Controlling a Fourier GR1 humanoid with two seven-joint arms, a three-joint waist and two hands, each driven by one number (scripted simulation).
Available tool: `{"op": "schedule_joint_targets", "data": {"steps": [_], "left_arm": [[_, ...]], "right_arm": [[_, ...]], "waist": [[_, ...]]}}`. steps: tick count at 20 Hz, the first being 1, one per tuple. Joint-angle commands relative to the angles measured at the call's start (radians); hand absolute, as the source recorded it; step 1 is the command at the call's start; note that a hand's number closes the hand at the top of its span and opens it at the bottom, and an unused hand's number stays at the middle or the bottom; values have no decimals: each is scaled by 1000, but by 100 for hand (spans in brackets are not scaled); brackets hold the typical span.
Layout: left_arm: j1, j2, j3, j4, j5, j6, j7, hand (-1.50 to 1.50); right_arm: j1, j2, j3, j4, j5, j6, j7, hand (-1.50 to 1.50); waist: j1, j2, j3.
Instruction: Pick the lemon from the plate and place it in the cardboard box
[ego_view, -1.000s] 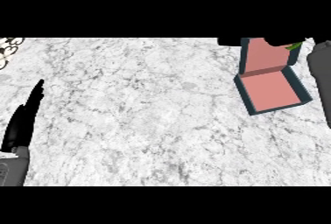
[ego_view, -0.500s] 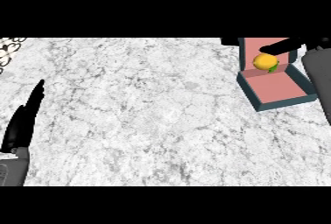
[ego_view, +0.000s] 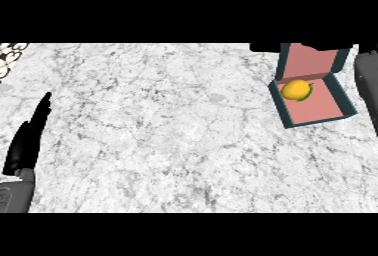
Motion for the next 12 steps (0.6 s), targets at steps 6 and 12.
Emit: {"op": "schedule_joint_targets", "data": {"steps": [6,12], "left_arm": [[44,-10,12,-35,-14,23,17,0],[92,-16,19,-79,-8,10,18,0]], "right_arm": [[84,-143,-152,-29,-187,121,-186,-150],[177,-238,-182,-53,-245,174,-177,-150]], "waist": [[-30,-14,0],[-39,-19,-1]]}}
